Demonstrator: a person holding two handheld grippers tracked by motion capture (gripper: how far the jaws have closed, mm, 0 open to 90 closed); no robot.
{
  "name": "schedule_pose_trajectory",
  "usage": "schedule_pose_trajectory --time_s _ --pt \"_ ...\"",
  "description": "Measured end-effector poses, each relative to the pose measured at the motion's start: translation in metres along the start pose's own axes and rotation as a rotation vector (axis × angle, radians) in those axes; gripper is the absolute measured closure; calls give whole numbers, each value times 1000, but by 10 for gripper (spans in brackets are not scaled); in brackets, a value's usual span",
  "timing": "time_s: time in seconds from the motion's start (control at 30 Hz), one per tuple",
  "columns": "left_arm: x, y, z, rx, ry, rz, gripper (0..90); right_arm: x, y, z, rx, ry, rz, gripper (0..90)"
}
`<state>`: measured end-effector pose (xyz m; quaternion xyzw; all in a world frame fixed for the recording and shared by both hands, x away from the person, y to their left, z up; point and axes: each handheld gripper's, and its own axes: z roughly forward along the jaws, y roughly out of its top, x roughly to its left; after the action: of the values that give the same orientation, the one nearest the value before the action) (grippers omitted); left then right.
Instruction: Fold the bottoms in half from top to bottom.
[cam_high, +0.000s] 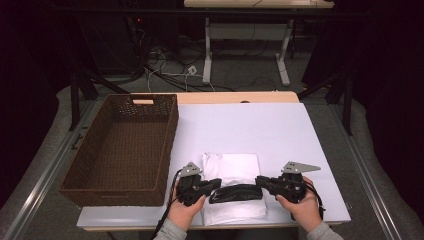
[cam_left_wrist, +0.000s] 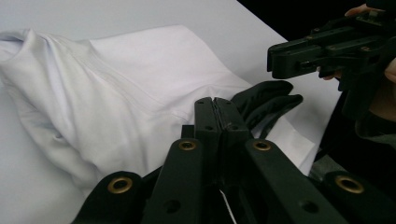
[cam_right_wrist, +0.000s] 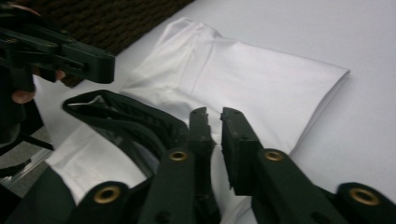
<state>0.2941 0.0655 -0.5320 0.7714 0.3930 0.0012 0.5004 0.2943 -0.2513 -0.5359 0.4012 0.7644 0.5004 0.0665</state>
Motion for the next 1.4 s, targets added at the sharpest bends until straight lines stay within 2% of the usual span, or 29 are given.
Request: schedule_pose_trajectory --time_s 0.07,0.13,0.27,0.4,0.5,0.7,0.9,1.1,1.2,1.4 --pt "5 -1 3 6 12 -16 899 -4 1 6 31 -14 4 898" --pt "8 -2 6 22 14 -25 900 -8 0 11 56 -14 13 900" --pt "10 -8 14 59 4 -33 900 -9 -4 17 102 30 22 900" --pt "7 -10 16 86 -25 -23 900 -7 -7 17 116 78 28 900" --pt "4 -14 17 112 -35 -10 900 -3 -10 15 136 105 15 895" --pt "0 -23 22 159 -44 1 900 -2 -19 17 192 103 6 888" --pt "-2 -26 23 182 -58 1 898 1 -23 15 209 93 -19 896" --pt "-6 -28 17 203 -72 22 898 7 -24 9 218 111 -33 896" --pt "-9 -29 14 204 -79 21 896 12 -24 5 218 116 -55 876" --pt "-14 -34 12 214 -80 48 890 18 -28 6 240 135 -98 895"
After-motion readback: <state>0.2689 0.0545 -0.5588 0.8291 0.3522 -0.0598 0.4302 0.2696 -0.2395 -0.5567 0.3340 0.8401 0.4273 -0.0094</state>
